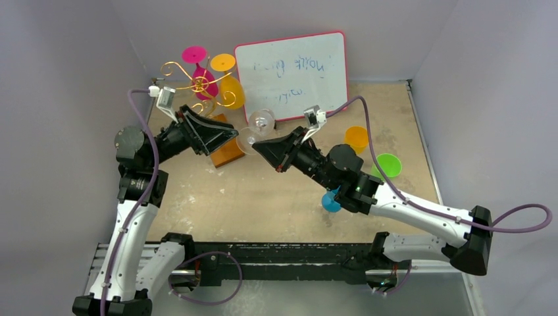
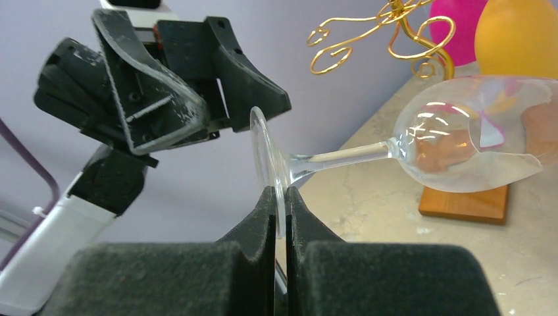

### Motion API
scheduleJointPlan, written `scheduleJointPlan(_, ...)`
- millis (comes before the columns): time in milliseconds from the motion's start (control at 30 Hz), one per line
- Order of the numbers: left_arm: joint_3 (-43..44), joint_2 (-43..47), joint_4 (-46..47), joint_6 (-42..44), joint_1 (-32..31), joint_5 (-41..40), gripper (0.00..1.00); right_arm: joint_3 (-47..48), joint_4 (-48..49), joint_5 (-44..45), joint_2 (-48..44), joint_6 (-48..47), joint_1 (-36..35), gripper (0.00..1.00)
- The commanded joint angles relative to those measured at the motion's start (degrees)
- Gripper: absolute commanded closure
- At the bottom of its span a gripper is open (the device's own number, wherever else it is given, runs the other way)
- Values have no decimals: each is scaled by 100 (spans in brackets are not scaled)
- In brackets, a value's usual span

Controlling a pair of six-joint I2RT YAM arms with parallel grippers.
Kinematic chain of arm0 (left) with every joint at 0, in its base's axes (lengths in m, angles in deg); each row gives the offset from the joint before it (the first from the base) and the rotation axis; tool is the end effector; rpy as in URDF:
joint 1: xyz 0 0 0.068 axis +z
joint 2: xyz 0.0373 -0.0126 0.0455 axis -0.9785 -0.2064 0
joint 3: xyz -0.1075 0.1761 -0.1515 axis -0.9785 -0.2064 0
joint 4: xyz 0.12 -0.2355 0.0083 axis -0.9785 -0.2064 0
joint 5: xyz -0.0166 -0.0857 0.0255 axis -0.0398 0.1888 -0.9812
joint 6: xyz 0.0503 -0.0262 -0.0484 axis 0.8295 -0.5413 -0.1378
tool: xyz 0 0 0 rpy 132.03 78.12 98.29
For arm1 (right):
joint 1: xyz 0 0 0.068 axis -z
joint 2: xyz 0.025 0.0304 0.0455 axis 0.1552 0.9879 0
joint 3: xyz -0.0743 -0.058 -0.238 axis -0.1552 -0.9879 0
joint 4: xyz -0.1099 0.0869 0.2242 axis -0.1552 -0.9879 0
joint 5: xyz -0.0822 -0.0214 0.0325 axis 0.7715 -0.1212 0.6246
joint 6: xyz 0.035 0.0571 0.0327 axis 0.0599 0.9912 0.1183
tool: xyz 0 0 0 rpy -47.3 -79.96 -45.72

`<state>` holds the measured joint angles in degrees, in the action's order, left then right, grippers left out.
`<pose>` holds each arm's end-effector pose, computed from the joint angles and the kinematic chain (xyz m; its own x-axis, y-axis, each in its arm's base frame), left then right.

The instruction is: Place the wine glass upside down on the wine glass rack

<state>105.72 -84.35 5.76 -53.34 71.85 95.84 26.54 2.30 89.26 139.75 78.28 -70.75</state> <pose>0.1869 -0.0697 0.4240 -0.4770 -0.4441 -0.7584 0.7151 0.3055 -0.6287 0.1489 0.2595 0.4020 -0.3427 0.5533 -0.7592 -0.7485 0.3275 0.5765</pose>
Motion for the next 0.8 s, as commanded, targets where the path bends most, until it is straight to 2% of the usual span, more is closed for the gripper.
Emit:
scheduleJointPlan(0, -123, -13, 680, -389, -70, 128, 46, 416, 566, 106, -127, 419, 8, 100)
scheduleJointPlan(333, -182, -220, 755, -681, -315, 37, 58, 440, 547, 44, 28, 643, 21, 100)
scheduleJointPlan(500, -190, -228, 386, -464, -407, -34, 75, 460, 540, 25, 108, 710, 21, 100)
scheduleJointPlan(633, -89, -343, -176, -124, -430, -59, 97, 423, 478, 111, 82, 761, 36, 100)
scheduleJointPlan(667, -55, -343, -315, -43, -431, -95, 100, 397, 452, 143, 62, 773, 37, 100)
scheduleJointPlan(767, 62, -335, -556, 103, -431, -317, 100, 318, 359, 301, -9, 790, 54, 100)
